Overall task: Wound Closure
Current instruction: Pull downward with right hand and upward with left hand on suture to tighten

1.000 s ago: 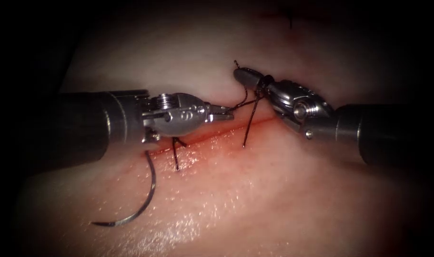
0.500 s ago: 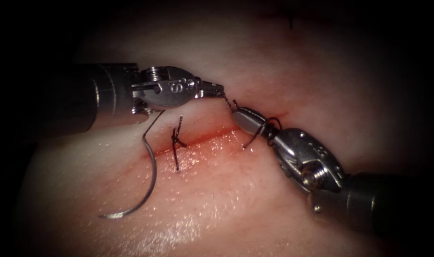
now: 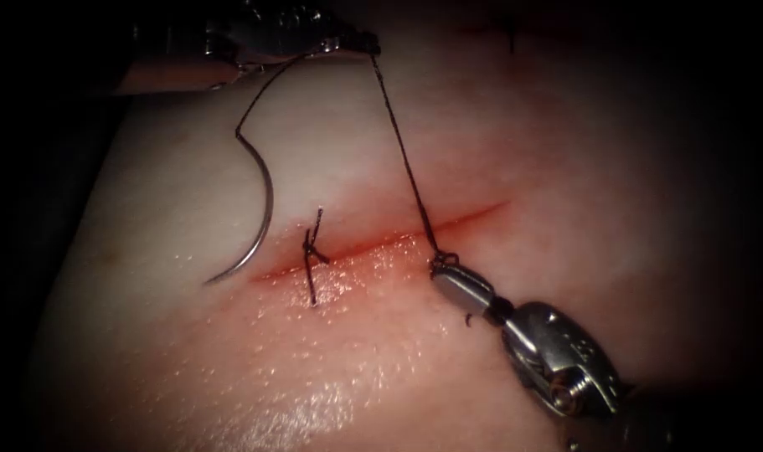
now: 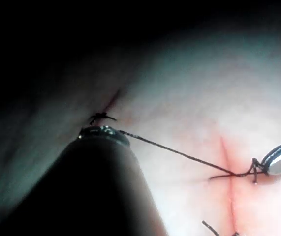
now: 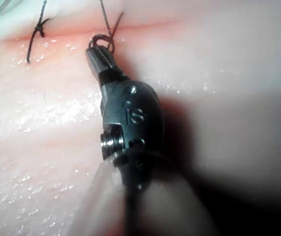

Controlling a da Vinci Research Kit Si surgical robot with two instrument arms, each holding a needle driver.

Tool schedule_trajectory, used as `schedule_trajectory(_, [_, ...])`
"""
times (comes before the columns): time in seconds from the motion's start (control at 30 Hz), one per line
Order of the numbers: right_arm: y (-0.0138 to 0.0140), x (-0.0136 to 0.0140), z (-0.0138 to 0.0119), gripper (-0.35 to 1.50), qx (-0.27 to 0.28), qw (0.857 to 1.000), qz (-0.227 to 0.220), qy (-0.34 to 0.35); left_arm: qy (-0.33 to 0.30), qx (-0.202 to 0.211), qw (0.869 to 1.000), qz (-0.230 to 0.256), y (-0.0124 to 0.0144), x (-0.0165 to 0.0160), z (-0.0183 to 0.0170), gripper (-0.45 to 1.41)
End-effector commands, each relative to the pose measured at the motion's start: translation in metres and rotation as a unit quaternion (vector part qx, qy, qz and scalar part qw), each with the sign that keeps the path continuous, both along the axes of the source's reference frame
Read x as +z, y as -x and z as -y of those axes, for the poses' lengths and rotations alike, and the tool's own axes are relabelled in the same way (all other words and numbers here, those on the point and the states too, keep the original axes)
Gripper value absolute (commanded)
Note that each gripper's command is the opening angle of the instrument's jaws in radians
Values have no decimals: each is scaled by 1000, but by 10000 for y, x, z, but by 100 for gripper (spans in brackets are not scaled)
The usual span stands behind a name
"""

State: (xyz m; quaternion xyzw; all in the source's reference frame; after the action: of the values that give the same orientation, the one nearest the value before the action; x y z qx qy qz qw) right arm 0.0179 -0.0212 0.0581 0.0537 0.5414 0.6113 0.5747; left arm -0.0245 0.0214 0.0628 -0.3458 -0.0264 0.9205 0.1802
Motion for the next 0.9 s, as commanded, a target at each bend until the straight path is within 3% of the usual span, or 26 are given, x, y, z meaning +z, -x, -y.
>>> schedule_trajectory(0.03, [-8, 2, 4, -35, 0, 1000, -1, 0, 2, -5, 1000, 3, 4, 5, -12, -45])
schedule_trajectory(0.67, [0, -18, 12, -35, -17, 999, 3, 31, 29, -35, 999, -6, -20, 44, -87, -45])
schedule_trajectory(0.83, [14, -21, 24, -35, -20, 999, 5, 32, 49, -54, 997, -4, -22, 46, -105, -45])
schedule_trajectory(0.9, [24, -24, 40, -35, -24, 999, 4, 37, 58, -61, 996, -2, -23, 47, -114, -45])
